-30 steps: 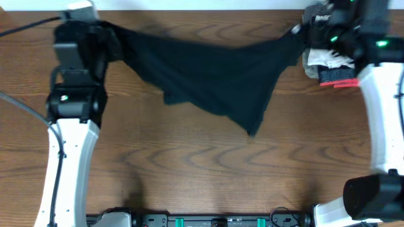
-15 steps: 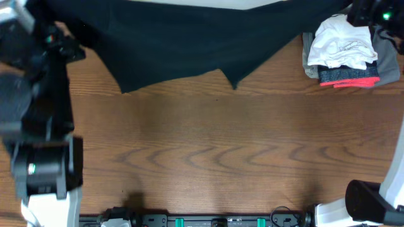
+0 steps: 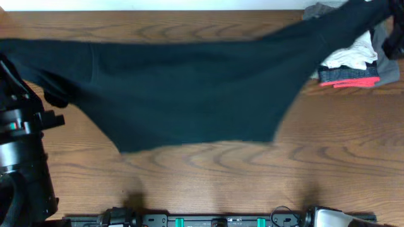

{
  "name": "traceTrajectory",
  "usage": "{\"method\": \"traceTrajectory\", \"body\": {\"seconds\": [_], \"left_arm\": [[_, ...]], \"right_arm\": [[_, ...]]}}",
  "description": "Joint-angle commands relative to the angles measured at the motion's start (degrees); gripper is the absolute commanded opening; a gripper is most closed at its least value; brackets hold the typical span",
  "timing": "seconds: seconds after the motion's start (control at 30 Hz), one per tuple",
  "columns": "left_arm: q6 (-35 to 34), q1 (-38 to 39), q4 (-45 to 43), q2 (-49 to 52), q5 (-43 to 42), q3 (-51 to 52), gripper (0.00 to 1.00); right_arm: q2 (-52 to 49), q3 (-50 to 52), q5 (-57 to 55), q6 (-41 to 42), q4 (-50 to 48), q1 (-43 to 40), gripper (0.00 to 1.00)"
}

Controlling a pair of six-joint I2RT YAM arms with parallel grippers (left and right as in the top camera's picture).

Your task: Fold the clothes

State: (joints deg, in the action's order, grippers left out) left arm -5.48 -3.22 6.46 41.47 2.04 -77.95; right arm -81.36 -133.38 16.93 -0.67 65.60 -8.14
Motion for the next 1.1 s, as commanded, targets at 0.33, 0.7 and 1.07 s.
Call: {"method": "traceTrajectory", "body": {"seconds": [0.33,0.7,1.07], "left_arm": [[0.9,-0.3,7.0,14.3,2.5,-0.7,0.06],[0.9,-0.3,5.4,36.5,2.5,-0.7,0.06],[0.7,-0.3,-13.8,60.7,2.5,-0.7,0.06]], "right_arm": [[-10.0,1.9,-2.1,-0.7,3.6,-0.2,0.01],[-30.6,1.9,-1.7,-0.7,-0.5,3.3,0.01],[-53.0,1.9,-2.1,0.3,-22.1,8.2,0.01]]}}
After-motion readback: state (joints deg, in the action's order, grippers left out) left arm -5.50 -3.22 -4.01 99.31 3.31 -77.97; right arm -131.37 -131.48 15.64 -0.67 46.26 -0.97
